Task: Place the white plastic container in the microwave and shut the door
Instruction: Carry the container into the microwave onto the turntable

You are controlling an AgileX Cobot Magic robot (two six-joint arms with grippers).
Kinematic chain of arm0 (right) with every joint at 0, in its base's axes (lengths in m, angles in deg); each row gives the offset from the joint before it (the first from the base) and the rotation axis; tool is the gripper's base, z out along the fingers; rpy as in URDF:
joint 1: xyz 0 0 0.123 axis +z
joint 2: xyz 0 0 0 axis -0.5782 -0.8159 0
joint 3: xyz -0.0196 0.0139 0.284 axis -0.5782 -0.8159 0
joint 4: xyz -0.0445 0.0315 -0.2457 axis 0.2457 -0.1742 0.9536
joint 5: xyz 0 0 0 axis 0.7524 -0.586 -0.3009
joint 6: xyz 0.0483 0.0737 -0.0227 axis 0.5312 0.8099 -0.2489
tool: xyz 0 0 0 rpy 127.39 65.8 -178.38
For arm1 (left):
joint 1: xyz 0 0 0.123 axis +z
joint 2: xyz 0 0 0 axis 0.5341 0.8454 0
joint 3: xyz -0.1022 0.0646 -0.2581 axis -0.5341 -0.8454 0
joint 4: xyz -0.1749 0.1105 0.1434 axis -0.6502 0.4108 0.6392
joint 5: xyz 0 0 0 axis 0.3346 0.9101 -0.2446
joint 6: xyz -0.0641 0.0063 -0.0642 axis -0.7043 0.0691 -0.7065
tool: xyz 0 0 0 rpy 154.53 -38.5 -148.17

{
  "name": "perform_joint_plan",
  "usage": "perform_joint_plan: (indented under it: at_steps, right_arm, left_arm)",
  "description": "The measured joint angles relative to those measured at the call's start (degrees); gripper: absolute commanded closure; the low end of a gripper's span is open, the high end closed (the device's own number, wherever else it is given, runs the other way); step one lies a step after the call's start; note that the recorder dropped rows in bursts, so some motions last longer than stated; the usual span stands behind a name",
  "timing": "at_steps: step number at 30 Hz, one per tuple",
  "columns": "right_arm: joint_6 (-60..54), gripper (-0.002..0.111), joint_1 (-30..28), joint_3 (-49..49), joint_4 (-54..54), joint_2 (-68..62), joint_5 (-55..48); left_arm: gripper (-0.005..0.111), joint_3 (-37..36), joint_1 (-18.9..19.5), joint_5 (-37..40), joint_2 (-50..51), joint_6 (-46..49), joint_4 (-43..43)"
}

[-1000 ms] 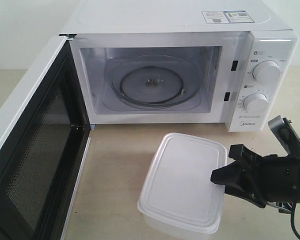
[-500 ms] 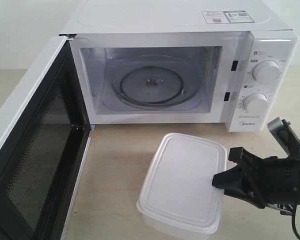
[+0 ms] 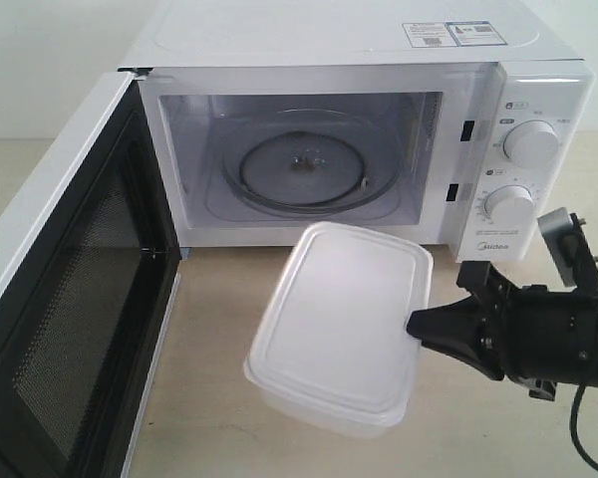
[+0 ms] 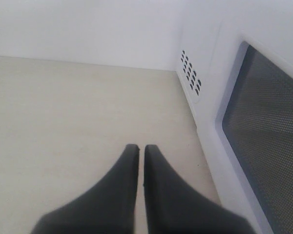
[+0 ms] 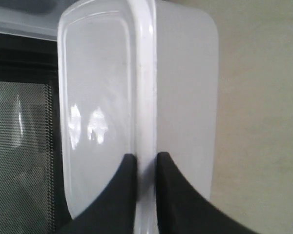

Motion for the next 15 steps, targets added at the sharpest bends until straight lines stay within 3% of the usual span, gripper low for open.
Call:
perform_joint_plan:
  at_steps: [3,6,15]
  right_arm:
    - [-3.28,0.108,4.03,0.00,-8.51,-0.12,0.74]
    - [-9.81,0.108,13.19,0.00,-24.61,-0.12,-0.50]
    - [-11.99,0.108,22.79,8.00,-41.42,-0.12,-9.84]
  left_arm:
    - [0.102,0.00,0.00,0.00,0.00,0.00,0.00]
    - [0.102,0.00,0.00,0.00,0.00,0.00,0.00]
    - [0.102,0.00,0.00,0.00,0.00,0.00,0.00]
